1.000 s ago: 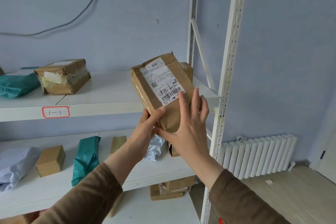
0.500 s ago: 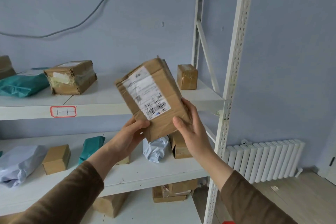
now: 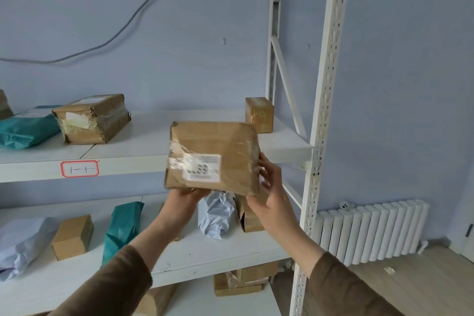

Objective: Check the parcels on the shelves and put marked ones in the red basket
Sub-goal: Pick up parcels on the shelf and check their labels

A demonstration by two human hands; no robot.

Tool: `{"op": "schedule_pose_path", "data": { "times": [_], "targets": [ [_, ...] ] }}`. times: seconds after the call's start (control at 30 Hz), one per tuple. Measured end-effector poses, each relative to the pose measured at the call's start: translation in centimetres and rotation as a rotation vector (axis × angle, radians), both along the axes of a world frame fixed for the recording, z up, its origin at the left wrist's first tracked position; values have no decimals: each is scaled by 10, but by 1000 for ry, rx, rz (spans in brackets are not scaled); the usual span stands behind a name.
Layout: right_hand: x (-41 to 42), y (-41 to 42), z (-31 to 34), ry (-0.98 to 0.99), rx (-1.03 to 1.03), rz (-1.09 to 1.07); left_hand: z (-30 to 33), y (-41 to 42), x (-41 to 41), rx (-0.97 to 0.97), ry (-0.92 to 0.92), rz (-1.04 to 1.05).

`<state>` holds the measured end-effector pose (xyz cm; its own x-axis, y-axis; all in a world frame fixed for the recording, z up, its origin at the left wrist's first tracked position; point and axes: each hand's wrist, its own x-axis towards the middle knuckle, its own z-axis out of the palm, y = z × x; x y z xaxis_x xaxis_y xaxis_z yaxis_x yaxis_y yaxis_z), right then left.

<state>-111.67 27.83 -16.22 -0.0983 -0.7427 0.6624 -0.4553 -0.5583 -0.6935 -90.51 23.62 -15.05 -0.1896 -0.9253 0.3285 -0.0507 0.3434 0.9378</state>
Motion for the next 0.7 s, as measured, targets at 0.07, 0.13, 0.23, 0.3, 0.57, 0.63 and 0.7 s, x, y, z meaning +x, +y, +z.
{"op": "schedule_pose_path", "data": {
  "times": [0.07,0.13,0.23,0.3,0.57,0.63,0.7],
  "targets": [
    [-6,-5,-3,-73,98,-7,-5,7,-8,-59,-59,32],
    [-9,-7,-6,-231,154,67,-9,11,-10,-178,-96,66],
    [-18,-16,-19,-196,166,-50,-10,14,-11,-107,23,44],
    [-23,-16,-20,-166,187,31,-10,9,-10,-176,-63,74],
    [0,-48,38,-74,156,115,29,-31,6,-134,-52,134],
    [11,-64,59,-145,214,66,43,-42,10,-86,-34,169],
    [22,-79,78,-112,270,32,53,-54,18,-47,-46,206]
  ]
}}
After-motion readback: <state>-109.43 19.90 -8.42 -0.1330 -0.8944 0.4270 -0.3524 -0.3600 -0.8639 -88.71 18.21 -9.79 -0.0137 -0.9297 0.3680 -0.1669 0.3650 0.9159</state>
